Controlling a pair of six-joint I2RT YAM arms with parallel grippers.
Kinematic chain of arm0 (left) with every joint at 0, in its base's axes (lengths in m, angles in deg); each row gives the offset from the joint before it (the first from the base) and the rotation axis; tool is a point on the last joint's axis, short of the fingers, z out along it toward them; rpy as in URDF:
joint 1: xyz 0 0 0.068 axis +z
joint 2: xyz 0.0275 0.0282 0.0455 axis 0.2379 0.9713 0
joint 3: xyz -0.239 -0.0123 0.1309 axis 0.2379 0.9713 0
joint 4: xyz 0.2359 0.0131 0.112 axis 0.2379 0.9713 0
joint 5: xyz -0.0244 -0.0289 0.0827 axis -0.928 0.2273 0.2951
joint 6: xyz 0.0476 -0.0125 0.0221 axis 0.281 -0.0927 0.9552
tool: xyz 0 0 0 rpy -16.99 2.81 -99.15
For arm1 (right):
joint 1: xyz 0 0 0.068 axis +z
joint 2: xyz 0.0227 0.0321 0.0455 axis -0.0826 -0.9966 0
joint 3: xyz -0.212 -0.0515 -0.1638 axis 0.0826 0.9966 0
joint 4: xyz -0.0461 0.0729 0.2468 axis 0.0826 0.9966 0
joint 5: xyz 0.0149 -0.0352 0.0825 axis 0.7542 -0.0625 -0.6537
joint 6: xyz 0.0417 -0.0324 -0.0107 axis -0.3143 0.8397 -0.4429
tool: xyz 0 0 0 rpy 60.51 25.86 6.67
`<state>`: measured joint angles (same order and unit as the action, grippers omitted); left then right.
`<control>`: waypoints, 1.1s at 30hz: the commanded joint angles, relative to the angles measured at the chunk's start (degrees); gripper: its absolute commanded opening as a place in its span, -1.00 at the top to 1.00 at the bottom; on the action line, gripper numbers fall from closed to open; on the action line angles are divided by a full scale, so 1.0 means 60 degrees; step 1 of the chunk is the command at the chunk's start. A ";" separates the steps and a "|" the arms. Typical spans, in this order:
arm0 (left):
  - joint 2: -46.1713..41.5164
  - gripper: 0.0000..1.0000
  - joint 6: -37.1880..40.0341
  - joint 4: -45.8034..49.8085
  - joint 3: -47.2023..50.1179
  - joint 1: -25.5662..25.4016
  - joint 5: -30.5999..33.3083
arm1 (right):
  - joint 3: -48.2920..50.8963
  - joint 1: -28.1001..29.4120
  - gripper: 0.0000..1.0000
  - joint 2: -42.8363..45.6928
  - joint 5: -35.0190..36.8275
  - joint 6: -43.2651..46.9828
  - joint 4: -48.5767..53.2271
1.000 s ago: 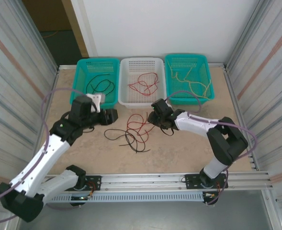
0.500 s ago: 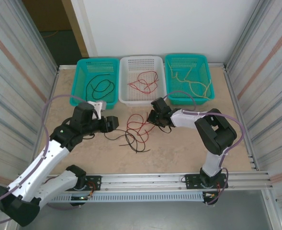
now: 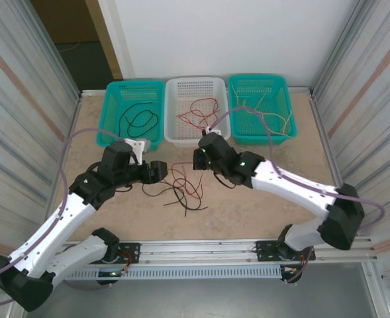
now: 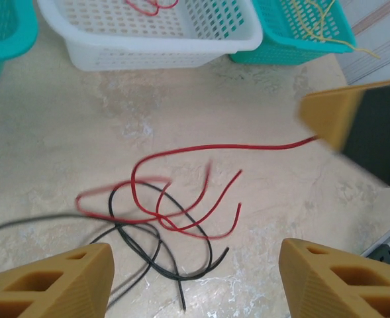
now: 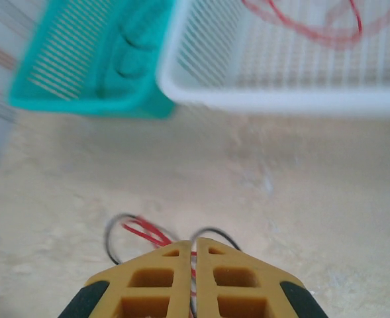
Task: Untangle the cables
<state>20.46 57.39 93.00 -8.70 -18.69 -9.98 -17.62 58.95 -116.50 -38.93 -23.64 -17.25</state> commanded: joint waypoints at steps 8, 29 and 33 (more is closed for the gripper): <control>-0.0375 -0.63 0.1824 -0.1809 -0.0917 -0.0126 -0.2031 | -0.2643 0.0661 1.00 0.1504 0.0386 0.2393 0.1723; 0.0301 -0.23 0.2204 -0.2562 -0.0556 -0.0914 -0.2883 | -0.2874 0.0231 1.00 0.1980 -0.1302 0.1846 0.1080; 0.0441 0.18 0.2290 -0.2441 -0.0578 -0.1078 -0.2683 | -0.2845 0.0194 1.00 0.2015 -0.1434 0.1727 0.1015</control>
<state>23.15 69.61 77.72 -11.76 -24.61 -27.47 -33.12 60.57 -105.70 -46.12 -11.86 -9.27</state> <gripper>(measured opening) 0.429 0.073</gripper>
